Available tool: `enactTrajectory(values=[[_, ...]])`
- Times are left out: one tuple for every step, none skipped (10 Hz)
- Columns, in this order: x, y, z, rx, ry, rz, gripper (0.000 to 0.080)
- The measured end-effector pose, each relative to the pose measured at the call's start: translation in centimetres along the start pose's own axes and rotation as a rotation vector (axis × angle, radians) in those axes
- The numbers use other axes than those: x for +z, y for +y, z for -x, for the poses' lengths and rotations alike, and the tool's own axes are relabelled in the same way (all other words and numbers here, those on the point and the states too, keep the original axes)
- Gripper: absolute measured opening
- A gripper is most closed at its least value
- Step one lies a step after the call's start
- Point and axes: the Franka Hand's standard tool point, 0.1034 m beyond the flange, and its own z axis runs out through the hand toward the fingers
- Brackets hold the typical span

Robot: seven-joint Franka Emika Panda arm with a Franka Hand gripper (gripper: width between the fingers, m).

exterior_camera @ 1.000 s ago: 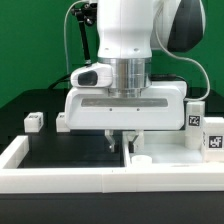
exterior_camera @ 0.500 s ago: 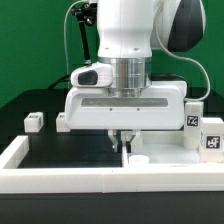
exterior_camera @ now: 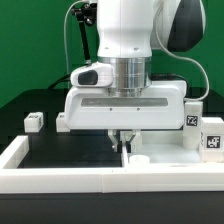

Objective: Assemble square table

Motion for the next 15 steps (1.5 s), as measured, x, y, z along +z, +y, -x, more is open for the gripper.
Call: enactTrajectory(values=[[0.0, 0.0, 0.0, -0.030, 0.000, 0.001, 0.0058], [0.0, 0.2, 0.0, -0.091, 0.000, 0.002, 0.0058], [0.0, 0.5, 0.0, -0.124, 0.001, 0.003, 0.0058], [0.0, 0.6, 0.0, -0.148, 0.001, 0.004, 0.0058], [-0.1, 0.9, 0.0, -0.203, 0.001, 0.007, 0.0058], [-0.1, 1.0, -0.1, -0.236, 0.001, 0.008, 0.0058], [-0.2, 1.4, -0.5, -0.334, 0.015, 0.028, 0.0059], [-0.4, 1.6, -0.8, -0.452, 0.014, 0.044, 0.0060], [-0.5, 1.6, -1.3, -0.563, 0.011, 0.060, 0.0060], [-0.5, 1.4, -1.6, -0.666, 0.003, 0.077, 0.0061], [-0.5, 1.6, -1.6, -0.715, 0.003, 0.078, 0.0061], [-0.5, 1.8, -1.6, -0.781, -0.001, 0.080, 0.0061], [-0.5, 1.9, -1.6, -0.822, -0.003, 0.081, 0.0062], [-0.5, 1.9, -1.6, -0.855, -0.004, 0.081, 0.0062], [-0.5, 1.8, -1.7, -0.953, -0.010, 0.087, 0.0062]])
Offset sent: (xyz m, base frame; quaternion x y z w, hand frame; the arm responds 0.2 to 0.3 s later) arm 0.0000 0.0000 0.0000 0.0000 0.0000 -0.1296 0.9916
